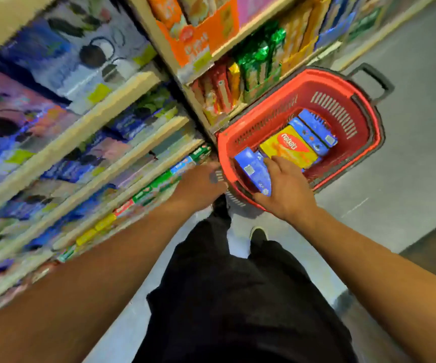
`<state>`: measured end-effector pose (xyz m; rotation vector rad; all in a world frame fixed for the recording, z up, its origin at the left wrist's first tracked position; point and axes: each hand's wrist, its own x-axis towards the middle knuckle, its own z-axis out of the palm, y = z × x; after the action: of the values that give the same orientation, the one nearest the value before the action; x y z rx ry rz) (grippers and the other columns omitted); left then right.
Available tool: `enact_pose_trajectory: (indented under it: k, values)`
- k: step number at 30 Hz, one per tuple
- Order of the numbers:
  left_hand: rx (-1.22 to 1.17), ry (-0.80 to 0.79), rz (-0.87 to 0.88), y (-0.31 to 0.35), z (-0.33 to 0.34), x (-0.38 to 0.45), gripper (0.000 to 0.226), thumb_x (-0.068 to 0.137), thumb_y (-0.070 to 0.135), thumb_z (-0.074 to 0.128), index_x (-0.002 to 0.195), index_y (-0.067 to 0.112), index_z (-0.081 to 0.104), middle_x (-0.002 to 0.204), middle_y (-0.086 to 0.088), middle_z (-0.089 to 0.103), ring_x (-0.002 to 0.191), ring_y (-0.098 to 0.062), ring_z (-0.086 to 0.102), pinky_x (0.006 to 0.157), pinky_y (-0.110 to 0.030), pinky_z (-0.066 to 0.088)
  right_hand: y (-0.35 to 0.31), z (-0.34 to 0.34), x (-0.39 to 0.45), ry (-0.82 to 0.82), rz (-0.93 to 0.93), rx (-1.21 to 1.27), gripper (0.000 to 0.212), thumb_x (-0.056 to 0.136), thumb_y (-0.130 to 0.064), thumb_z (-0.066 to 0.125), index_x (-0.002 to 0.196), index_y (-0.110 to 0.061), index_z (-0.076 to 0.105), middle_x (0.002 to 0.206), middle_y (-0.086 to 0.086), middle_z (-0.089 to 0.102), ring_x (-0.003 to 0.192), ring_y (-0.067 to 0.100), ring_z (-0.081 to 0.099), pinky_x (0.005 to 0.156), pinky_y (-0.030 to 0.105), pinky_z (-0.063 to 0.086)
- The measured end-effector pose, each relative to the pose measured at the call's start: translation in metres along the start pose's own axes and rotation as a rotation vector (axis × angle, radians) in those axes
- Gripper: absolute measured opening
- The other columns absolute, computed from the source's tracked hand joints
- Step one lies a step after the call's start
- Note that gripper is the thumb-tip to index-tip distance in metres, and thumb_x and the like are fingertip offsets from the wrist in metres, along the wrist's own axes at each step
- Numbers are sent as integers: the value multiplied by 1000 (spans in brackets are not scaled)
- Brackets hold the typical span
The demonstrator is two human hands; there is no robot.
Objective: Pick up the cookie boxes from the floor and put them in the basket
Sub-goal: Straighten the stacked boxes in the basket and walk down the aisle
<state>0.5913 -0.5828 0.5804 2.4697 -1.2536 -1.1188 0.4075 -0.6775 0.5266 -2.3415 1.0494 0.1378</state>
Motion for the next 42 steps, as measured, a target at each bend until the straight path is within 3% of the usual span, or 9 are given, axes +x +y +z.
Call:
enact_pose_trajectory:
  k: [4, 8, 14, 20, 24, 31, 42]
  values:
    - [-65, 146, -189, -41, 8, -79, 61, 87, 37, 63, 143, 25, 40, 147, -2, 44, 133, -21, 42, 106, -29, 31, -40, -3, -20, -112, -205, -112, 84, 69, -43, 72, 136, 1, 48, 137, 26, 49, 123, 43, 48, 106, 47, 36]
    - [-201, 298, -325, -77, 16, -146, 63, 86, 35, 66, 143, 21, 42, 146, -5, 45, 132, -21, 44, 105, -27, 32, -95, 6, -29, -203, -427, -250, 89, 69, -51, 60, 139, 1, 43, 141, 23, 46, 129, 39, 44, 111, 44, 32]
    - [-412, 527, -608, -147, 53, -275, 64, 86, 36, 66, 143, 21, 41, 145, -3, 46, 131, -20, 45, 106, -25, 31, -197, 61, -71, -327, -787, -444, 88, 82, -59, 58, 151, -14, 24, 153, 10, 31, 139, 31, 29, 116, 38, 24]
    - [-533, 787, -851, -210, 95, -422, 64, 85, 35, 67, 142, 17, 42, 143, -5, 49, 127, -24, 50, 105, -31, 37, -311, 139, -157, -440, -1083, -499, 90, 79, -56, 63, 150, -17, 25, 155, 9, 27, 140, 31, 28, 115, 40, 28]
    - [-628, 905, -998, -239, 130, -506, 64, 85, 38, 66, 142, 19, 42, 142, -5, 50, 125, -25, 51, 103, -33, 39, -368, 187, -234, -454, -1211, -486, 86, 75, -54, 67, 145, -16, 34, 147, 6, 38, 134, 30, 36, 110, 37, 33]
    - [-754, 1106, -1220, -288, 188, -634, 65, 85, 39, 65, 142, 22, 41, 144, -3, 48, 129, -24, 47, 107, -33, 36, -455, 263, -354, -562, -1452, -533, 82, 78, -54, 64, 145, -19, 32, 144, 2, 38, 135, 25, 32, 111, 34, 28]
    - [-956, 1297, -1434, -408, 211, -731, 65, 85, 40, 66, 143, 20, 42, 145, -3, 46, 131, -23, 45, 108, -33, 34, -620, 370, -423, -625, -1625, -677, 82, 80, -53, 63, 147, -19, 31, 146, 2, 37, 135, 27, 33, 110, 36, 30]
